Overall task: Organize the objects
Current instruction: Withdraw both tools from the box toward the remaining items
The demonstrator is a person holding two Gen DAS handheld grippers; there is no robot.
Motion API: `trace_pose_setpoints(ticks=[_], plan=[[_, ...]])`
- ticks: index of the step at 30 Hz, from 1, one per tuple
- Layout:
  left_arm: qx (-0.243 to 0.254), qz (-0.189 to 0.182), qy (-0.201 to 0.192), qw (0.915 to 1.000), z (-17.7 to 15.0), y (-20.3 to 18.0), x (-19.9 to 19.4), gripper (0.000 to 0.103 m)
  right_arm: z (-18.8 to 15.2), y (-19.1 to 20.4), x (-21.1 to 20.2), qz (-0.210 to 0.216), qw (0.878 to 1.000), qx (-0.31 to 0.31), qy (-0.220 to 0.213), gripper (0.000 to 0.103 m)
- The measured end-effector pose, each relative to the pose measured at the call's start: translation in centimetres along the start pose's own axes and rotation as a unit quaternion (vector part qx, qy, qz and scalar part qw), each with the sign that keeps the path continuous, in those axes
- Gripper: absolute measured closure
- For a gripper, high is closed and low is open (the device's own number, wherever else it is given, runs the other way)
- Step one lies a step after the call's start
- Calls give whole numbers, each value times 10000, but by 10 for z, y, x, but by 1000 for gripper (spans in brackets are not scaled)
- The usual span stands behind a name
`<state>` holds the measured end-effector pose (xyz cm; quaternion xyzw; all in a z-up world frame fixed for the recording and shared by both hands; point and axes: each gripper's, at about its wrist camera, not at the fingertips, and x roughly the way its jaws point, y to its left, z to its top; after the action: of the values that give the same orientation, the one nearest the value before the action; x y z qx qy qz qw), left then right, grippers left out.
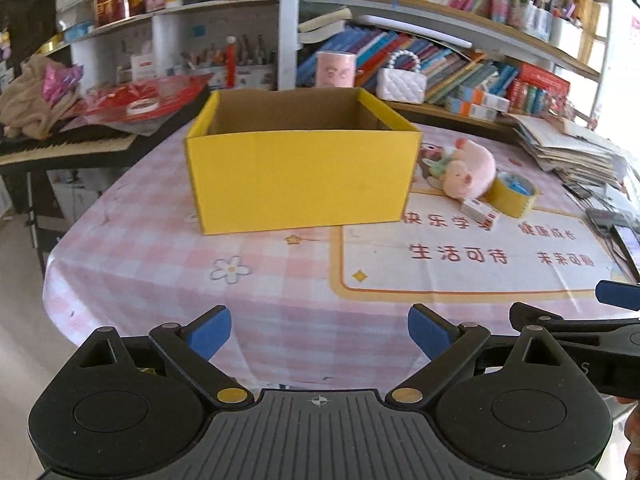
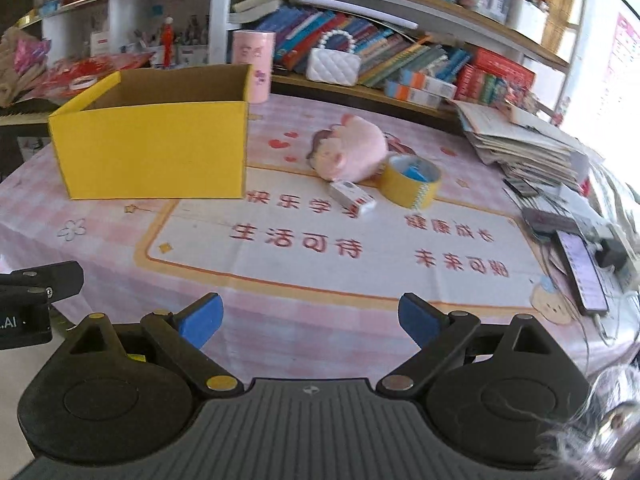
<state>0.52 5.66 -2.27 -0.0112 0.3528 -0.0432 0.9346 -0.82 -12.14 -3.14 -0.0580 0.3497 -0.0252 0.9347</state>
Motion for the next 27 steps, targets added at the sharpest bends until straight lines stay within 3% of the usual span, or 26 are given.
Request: trace_pose_setpoints(ticks=[10,27], plan=[[297,-268,10,9992,3,-25,7,6,-8,-29,0,-404,9983,396,111,8],[625,-652,-31,9959,30,-89,37,6,1,-92,20,-676,9946,764,183,8]])
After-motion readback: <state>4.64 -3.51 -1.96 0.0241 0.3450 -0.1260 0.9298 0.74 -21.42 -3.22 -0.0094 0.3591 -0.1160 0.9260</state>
